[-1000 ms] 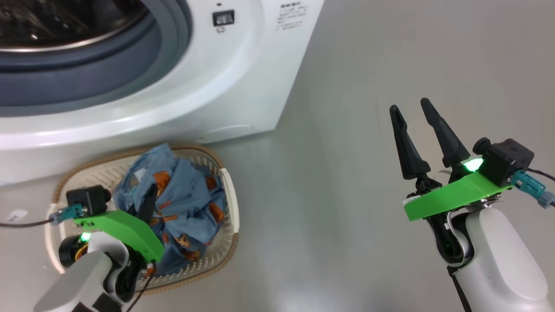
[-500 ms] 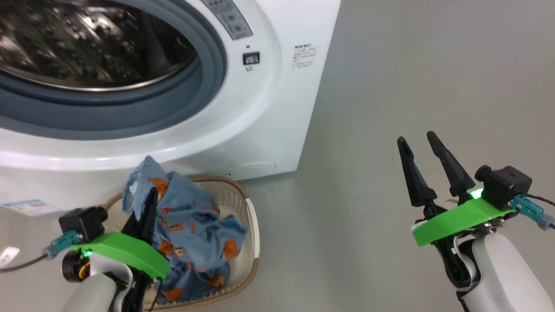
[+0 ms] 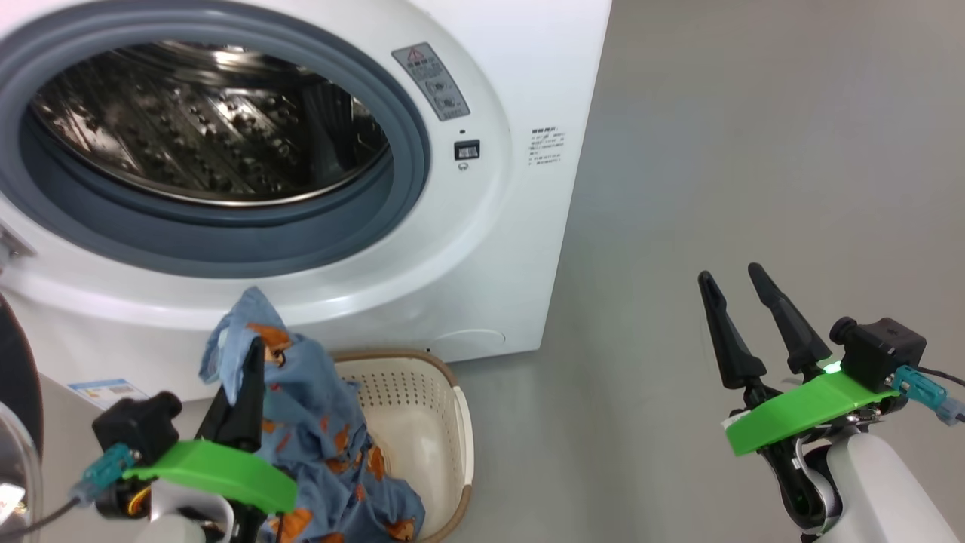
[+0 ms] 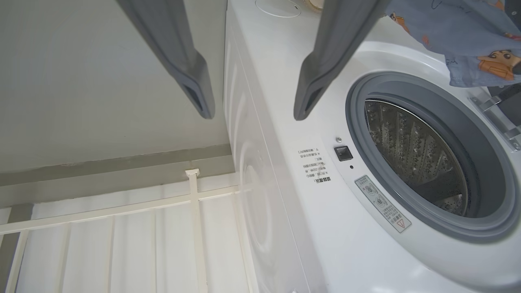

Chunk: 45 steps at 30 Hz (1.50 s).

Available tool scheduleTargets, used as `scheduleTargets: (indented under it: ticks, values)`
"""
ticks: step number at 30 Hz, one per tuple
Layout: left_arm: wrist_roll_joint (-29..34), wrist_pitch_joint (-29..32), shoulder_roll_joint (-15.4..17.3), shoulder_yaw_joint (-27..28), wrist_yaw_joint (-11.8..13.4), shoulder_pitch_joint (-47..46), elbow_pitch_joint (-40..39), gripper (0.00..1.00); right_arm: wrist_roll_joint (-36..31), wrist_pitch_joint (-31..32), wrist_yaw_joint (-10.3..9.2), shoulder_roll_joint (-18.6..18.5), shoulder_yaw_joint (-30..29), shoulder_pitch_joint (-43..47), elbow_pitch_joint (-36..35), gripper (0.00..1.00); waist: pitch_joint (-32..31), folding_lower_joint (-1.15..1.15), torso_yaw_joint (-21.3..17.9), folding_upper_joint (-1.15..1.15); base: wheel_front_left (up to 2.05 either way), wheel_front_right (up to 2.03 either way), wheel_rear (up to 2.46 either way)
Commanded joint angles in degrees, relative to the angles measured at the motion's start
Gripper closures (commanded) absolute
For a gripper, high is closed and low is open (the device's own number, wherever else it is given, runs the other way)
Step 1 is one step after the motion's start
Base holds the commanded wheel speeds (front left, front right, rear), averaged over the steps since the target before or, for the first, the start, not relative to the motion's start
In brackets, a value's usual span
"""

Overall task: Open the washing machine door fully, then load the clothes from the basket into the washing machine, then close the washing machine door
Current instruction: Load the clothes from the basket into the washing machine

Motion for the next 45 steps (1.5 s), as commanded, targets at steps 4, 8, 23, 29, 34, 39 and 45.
scheduleTargets:
  ticks: [4, 8, 23, 29, 34, 39, 45]
  values:
    - [2.64, -0.6, 2.39, 3.09, 2.84, 2.12, -4.28, 1.0, 0.15, -0.27, 0.09, -0.54, 0.72, 1.62, -1.42, 0.0, -2.44, 0.0, -0.11, 0.0, 0.0, 0.0, 0.0]
    - [4.93, -0.51, 3.35, 3.27, 5.74, 3.51, -7.34, 1.0, 0.1, -0.27, 0.09, -0.7, 0.43, 2.26, -1.63, 0.0, -2.98, 0.0, -0.14, 0.0, 0.0, 0.0, 0.0]
    - [8.34, 0.02, 4.62, 2.56, 9.93, 5.94, -13.31, 1.0, -1.03, -0.27, 0.09, -1.49, -0.02, 2.77, -2.03, 0.0, -4.37, 0.0, 0.24, 0.0, 0.0, 0.0, 0.0]
    - [8.1, -0.07, 4.32, 2.54, 10.08, 6.11, -13.92, 1.0, -1.07, -0.27, 0.09, -1.73, 0.19, 2.79, -1.94, 0.0, -4.47, 0.0, 0.24, 0.0, 0.0, 0.0, 0.0]
    - [8.22, -0.13, 4.34, 2.51, 9.97, 5.04, -13.86, 1.0, -1.12, -0.27, 0.09, -1.88, 0.22, 2.61, -2.0, 0.0, -4.02, 0.0, 0.31, 0.0, 0.0, 0.0, 0.0]
    - [9.03, -0.17, 5.19, 2.66, 9.4, 0.81, -13.17, 1.0, -1.08, -0.27, 0.09, -1.99, 0.41, 2.34, -2.11, 0.0, -3.16, 0.0, 0.38, 0.0, 0.0, 0.0, 0.0]
    - [9.89, 0.12, 6.02, 2.86, 8.63, -6.44, -11.09, 1.0, -1.07, -0.27, 0.09, -2.13, 0.8, 1.76, -2.58, 0.0, -0.78, 0.0, -0.15, 0.0, 0.0, 0.0, 0.0]
